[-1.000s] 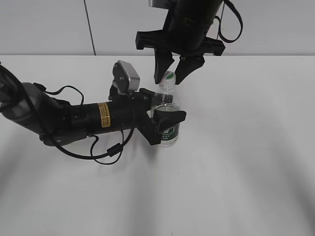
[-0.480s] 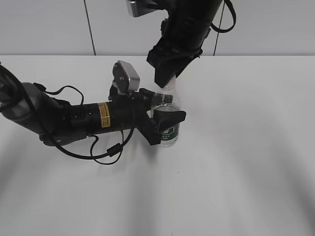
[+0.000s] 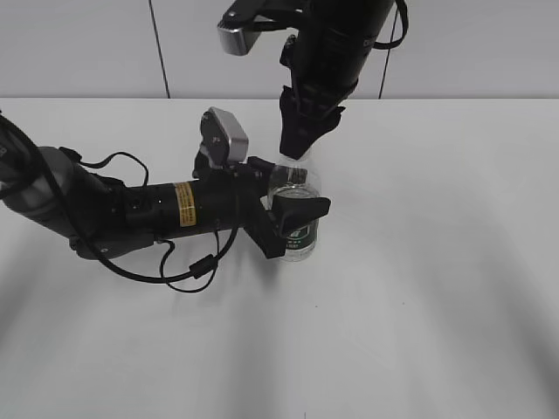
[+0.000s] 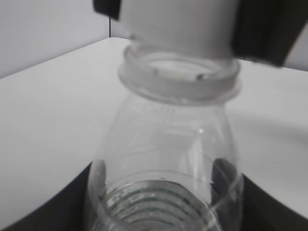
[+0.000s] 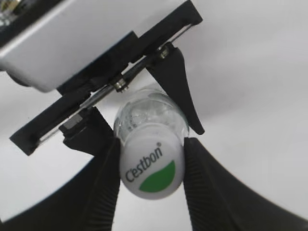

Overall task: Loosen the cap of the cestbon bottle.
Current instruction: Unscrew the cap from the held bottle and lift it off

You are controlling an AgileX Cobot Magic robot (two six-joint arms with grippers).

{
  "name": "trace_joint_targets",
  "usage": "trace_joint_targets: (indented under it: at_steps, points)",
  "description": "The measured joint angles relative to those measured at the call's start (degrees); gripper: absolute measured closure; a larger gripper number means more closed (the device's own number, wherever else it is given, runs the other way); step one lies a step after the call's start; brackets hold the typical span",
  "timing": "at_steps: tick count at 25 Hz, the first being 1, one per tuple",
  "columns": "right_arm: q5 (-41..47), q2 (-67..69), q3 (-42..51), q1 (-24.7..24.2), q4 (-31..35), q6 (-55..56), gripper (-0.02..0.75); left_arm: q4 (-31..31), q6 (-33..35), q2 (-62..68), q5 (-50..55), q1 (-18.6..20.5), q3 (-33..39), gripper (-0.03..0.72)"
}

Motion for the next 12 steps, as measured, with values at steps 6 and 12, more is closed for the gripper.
trace_joint_targets:
  at_steps: [6, 12]
  points:
    - [0.06, 0.0, -0.12, 0.0, -0.06, -13.59, 0.429, 0.56, 0.06, 0.0, 0.0, 0.0, 0.0, 0.283]
    - [0.17, -0.04, -0.17, 0.0, -0.06, -22.78, 0.429, 0.84, 0.06, 0.0, 0.0, 0.0, -0.04, 0.283]
